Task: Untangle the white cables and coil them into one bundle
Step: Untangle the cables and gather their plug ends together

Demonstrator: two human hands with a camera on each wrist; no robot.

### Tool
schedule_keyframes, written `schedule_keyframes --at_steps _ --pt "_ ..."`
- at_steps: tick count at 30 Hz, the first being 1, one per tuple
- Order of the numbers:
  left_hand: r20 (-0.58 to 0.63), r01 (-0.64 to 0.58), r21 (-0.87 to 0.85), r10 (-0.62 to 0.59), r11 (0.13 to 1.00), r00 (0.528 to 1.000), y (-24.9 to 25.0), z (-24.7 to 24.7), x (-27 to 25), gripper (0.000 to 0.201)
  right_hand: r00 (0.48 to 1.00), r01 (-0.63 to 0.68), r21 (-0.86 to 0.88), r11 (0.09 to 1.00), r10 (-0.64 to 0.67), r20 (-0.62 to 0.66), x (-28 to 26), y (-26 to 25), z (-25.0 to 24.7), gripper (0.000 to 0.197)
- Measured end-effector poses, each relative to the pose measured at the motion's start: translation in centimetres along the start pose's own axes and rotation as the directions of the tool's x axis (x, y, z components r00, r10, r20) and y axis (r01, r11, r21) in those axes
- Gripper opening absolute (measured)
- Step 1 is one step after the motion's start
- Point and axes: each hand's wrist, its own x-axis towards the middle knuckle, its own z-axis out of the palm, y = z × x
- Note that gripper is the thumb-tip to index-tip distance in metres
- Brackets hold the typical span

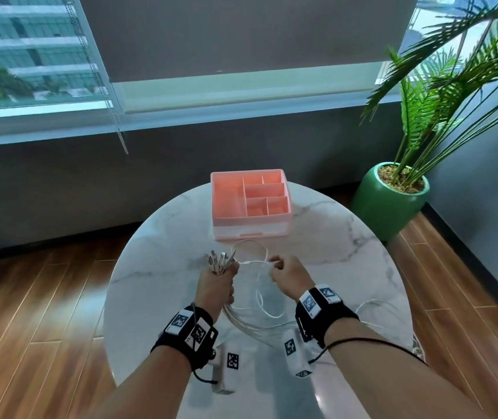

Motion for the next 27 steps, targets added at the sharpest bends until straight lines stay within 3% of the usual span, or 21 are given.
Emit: schedule_keyframes --at_steps 3,5,7,10,12,14,16,18,22,25,27 --pt "-0.019 0.023 -0.043 -0.024 0.999 1.000 -0.4 -0.8 -0.2 0.023 0.984 -0.131 -0.235 0.963 0.098 -0.148 -0.1 1.9 -1.2 0.037" --pt "-0.013 0.028 -0.046 -0.028 0.999 1.000 -0.4 -1.0 -0.4 0.024 0.969 -0.080 -0.331 0.940 -0.006 -0.248 -0.6 1.7 -1.1 0.038" --pt "0.007 0.021 -0.020 -0.021 1.000 1.000 -0.4 -1.0 -0.8 0.025 0.916 0.138 -0.399 0.907 -0.270 -0.298 -1.0 0.7 -0.3 0.036" --pt "-0.023 0.015 0.051 -0.014 0.999 1.000 -0.8 -1.2 -0.8 0.019 0.827 0.489 -0.390 0.780 -0.557 -0.076 -1.5 -1.0 1.6 0.026" --pt "-0.075 0.025 0.077 -0.019 0.997 0.997 -1.2 -1.7 -0.6 0.018 0.836 0.529 -0.401 0.748 -0.541 0.093 -1.7 -1.5 3.1 0.028" --pt "-0.086 0.039 0.058 -0.034 0.998 0.996 -1.3 -1.9 -0.5 0.017 0.907 0.419 -0.506 0.754 -0.370 0.200 -1.2 -0.7 4.4 0.040" --pt "-0.060 0.049 -0.042 -0.051 0.998 0.997 -1.2 -1.9 -0.7 0.024 0.948 0.311 -0.574 0.757 -0.203 0.246 -1.0 1.1 5.3 0.037" --pt "-0.043 0.052 -0.090 -0.056 0.995 0.998 -0.9 -1.9 -1.0 0.026 0.965 0.238 -0.524 0.818 -0.140 0.220 -1.0 2.7 5.2 0.017" --pt "-0.033 0.067 -0.081 -0.070 0.994 0.997 -1.2 -2.0 -1.0 0.026 0.973 0.205 -0.376 0.904 -0.149 0.174 -1.2 3.7 3.9 0.027" --pt "-0.021 0.066 -0.074 -0.067 0.995 0.998 -1.3 -1.6 -0.9 0.026 0.982 0.175 -0.048 0.983 -0.171 0.080 -1.1 1.4 3.2 0.035" --pt "-0.008 0.068 -0.093 -0.069 0.993 0.998 -1.1 -1.1 -1.0 0.027 0.991 0.125 0.210 0.970 -0.131 0.016 -0.9 -0.8 2.8 0.034"
